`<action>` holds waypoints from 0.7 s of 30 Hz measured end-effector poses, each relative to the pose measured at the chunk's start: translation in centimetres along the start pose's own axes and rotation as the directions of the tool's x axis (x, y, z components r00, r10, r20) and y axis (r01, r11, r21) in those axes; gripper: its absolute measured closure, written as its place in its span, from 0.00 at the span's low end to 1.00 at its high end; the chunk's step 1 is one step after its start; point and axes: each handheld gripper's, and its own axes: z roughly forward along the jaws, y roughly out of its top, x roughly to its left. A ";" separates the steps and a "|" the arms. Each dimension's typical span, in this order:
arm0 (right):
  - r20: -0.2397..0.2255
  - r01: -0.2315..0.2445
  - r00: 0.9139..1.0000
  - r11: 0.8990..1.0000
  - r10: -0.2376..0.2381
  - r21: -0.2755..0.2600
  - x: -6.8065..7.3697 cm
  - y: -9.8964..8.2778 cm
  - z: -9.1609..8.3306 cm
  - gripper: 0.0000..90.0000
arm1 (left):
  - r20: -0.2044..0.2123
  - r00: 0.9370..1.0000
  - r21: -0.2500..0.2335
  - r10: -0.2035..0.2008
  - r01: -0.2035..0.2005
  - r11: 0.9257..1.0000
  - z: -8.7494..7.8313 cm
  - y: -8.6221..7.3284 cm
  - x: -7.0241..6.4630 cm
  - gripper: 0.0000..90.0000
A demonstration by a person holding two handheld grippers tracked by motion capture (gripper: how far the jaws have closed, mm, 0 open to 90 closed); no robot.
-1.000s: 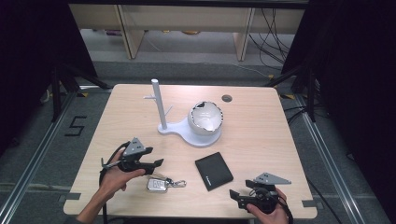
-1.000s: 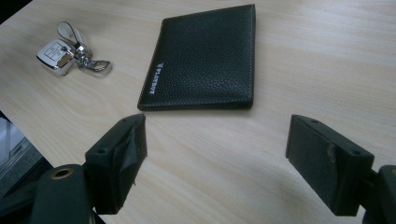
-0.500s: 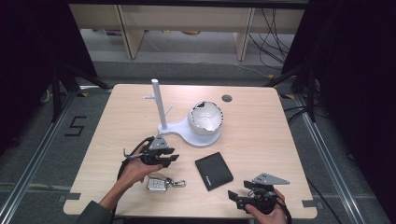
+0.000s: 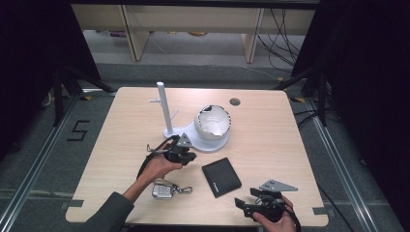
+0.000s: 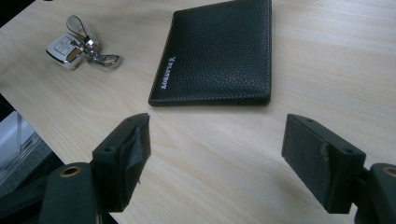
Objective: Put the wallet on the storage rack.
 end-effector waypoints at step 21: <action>-0.027 -0.007 1.000 1.000 0.008 0.029 0.0 -0.2 0.4 0.27 | 0.071 0.997 0.099 0.040 -0.047 0.994 4.3 3.1 -1.6 0.99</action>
